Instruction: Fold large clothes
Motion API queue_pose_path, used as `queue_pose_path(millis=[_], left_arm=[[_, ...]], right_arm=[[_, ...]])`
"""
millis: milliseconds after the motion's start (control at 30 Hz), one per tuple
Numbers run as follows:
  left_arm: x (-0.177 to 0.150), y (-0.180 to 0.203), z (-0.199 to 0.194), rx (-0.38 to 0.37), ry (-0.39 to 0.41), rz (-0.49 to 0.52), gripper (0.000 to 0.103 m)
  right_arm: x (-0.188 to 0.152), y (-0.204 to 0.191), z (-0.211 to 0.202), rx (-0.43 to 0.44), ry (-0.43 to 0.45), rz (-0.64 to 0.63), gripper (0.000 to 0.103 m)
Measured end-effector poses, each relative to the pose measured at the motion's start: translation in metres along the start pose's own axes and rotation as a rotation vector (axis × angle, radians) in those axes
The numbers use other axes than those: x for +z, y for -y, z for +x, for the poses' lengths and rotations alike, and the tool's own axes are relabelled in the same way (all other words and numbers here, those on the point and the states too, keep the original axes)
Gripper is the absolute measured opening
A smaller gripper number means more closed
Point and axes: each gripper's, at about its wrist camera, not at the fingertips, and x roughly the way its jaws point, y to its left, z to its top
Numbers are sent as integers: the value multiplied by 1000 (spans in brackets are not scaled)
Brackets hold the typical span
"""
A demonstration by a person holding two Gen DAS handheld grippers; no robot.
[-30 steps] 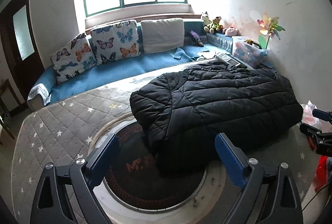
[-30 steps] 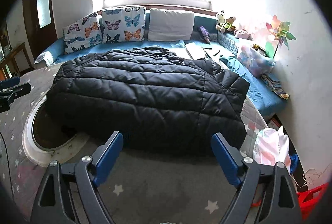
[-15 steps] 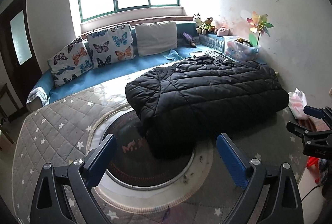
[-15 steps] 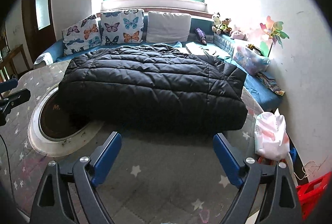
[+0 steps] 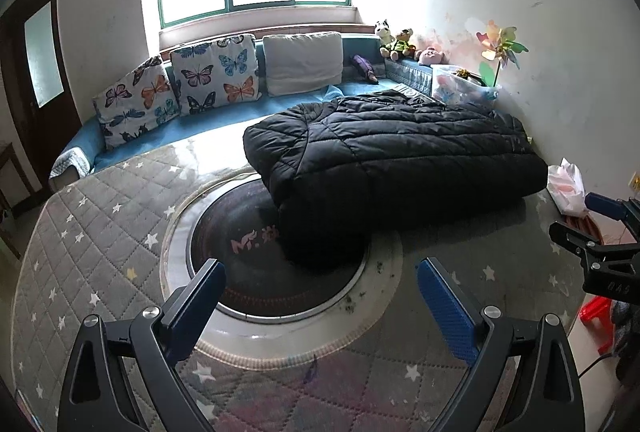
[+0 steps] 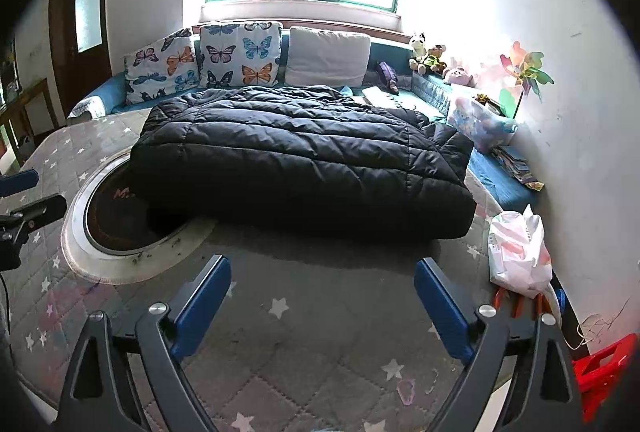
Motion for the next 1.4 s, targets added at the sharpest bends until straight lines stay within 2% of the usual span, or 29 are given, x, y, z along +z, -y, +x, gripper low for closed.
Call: queue_pose_path(millis=[1400], left_arm=[[-13, 5, 6, -5, -17, 13, 103]], right_arm=[[-6, -9, -2, 15, -1, 1, 101]])
